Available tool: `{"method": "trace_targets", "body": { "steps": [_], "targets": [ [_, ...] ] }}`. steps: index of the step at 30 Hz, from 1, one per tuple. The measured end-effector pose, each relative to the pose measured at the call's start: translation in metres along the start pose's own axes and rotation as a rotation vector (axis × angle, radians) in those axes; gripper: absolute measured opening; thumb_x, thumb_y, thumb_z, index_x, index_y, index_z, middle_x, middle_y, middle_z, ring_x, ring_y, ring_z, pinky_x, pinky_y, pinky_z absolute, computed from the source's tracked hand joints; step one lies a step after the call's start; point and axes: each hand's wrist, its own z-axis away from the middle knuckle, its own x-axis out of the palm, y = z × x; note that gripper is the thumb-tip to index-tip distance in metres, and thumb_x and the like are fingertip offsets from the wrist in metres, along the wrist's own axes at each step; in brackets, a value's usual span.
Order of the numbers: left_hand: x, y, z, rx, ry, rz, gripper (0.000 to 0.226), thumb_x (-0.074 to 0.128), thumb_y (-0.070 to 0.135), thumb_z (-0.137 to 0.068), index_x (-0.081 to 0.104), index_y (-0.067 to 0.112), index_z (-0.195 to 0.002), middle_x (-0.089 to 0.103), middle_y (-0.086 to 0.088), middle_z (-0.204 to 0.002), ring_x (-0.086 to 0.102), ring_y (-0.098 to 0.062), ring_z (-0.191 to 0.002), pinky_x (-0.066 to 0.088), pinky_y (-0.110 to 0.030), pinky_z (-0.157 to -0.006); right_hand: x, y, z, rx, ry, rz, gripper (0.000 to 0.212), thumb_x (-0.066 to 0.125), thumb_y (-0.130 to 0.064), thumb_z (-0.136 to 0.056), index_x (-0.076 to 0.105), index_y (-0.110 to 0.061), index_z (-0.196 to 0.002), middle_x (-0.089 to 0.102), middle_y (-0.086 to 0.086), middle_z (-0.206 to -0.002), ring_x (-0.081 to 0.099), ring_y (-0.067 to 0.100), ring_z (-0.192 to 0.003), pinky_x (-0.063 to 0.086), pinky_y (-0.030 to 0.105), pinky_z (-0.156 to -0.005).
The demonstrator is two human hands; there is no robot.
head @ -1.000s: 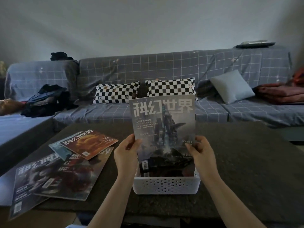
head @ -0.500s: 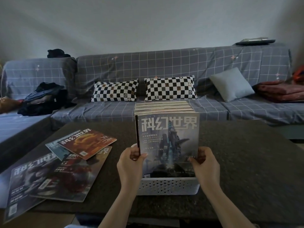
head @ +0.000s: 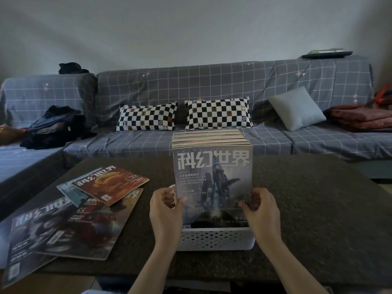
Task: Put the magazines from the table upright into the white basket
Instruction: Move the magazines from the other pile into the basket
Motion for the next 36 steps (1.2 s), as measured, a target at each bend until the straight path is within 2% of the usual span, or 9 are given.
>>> {"method": "trace_targets", "body": {
  "steps": [3,6,10,14,16,18,21,26,36],
  "targets": [
    [0.0,-0.001,0.0,0.031,-0.051,-0.019,0.033,0.072,0.019,-0.084,0.065,0.027,-0.115,0.066,0.016,-0.105,0.062,0.003,-0.09,0.045,-0.008,-0.07,0.002,-0.002,-0.001,0.03,-0.046,-0.02,0.056,0.072,-0.015,-0.08,0.045,-0.016,-0.13,0.057,-0.004,-0.114,0.058,0.016,-0.105,0.045,0.018,-0.078],
    [0.001,-0.001,0.002,0.085,-0.064,-0.088,0.04,0.065,0.019,-0.089,0.06,0.019,-0.128,0.064,0.023,-0.094,0.057,0.011,-0.074,0.043,-0.002,-0.06,0.004,-0.006,-0.005,0.016,-0.156,0.048,0.065,0.065,-0.02,-0.087,0.033,-0.016,-0.144,0.064,-0.003,-0.109,0.059,0.002,-0.077,0.045,0.008,-0.062],
    [0.001,0.002,0.003,0.1,-0.07,-0.122,0.044,0.066,0.023,-0.089,0.056,0.014,-0.131,0.071,0.012,-0.097,0.058,0.01,-0.071,0.044,-0.008,-0.06,0.006,-0.006,-0.009,0.039,-0.138,0.121,0.06,0.061,-0.026,-0.089,0.037,-0.013,-0.143,0.069,0.005,-0.104,0.065,0.016,-0.085,0.052,0.026,-0.069],
    [-0.002,0.004,0.006,0.097,-0.11,-0.073,0.035,0.065,0.024,-0.089,0.063,0.027,-0.124,0.061,0.031,-0.087,0.055,0.024,-0.073,0.043,-0.001,-0.061,0.004,-0.006,-0.008,0.044,-0.185,0.084,0.062,0.061,-0.028,-0.09,0.035,-0.015,-0.144,0.066,0.001,-0.115,0.054,0.002,-0.076,0.043,0.009,-0.061],
    [-0.003,0.006,0.008,0.092,-0.149,-0.035,0.032,0.063,0.028,-0.09,0.059,0.048,-0.115,0.066,0.027,-0.096,0.058,0.021,-0.08,0.044,-0.001,-0.061,0.004,-0.009,-0.002,0.057,-0.154,-0.029,0.066,0.062,-0.026,-0.089,0.031,-0.016,-0.146,0.06,-0.002,-0.126,0.058,0.006,-0.093,0.044,0.008,-0.074],
    [-0.004,0.007,0.011,0.069,-0.158,0.004,0.041,0.064,0.033,-0.089,0.053,0.041,-0.128,0.058,0.026,-0.117,0.055,0.014,-0.101,0.044,-0.005,-0.076,0.003,-0.014,0.008,0.061,0.004,-0.133,0.063,0.065,-0.023,-0.087,0.036,-0.014,-0.142,0.053,-0.002,-0.132,0.051,0.015,-0.118,0.041,0.02,-0.091],
    [-0.01,0.009,0.013,0.045,-0.13,0.079,0.054,0.062,0.036,-0.09,0.046,0.024,-0.14,0.05,0.013,-0.137,0.049,-0.003,-0.123,0.046,-0.028,-0.1,-0.001,-0.03,0.021,-0.067,0.209,-0.125,0.031,0.067,-0.02,-0.084,0.058,-0.019,-0.114,0.055,-0.008,-0.109,0.051,0.012,-0.106,0.039,0.016,-0.081],
    [-0.039,0.012,0.001,0.097,-0.1,0.084,0.035,0.055,0.023,-0.094,0.052,0.025,-0.129,0.062,0.013,-0.111,0.058,0.01,-0.093,0.046,-0.004,-0.071,0.006,-0.073,0.026,-0.096,-0.064,-0.348,0.011,0.063,-0.025,-0.087,0.061,-0.032,-0.095,0.064,-0.013,-0.089,0.06,0.0,-0.083,0.049,0.014,-0.068],
    [-0.127,-0.03,-0.075,-0.049,-0.018,-0.033,0.022,0.058,0.029,-0.091,0.052,0.037,-0.111,0.06,0.019,-0.094,0.061,0.003,-0.082,0.046,-0.017,-0.064,0.134,-0.154,0.026,-0.119,-0.44,-0.439,0.017,0.065,-0.02,-0.086,0.063,-0.036,-0.092,0.068,-0.01,-0.085,0.064,0.004,-0.08,0.055,0.021,-0.072]
  ]
}}
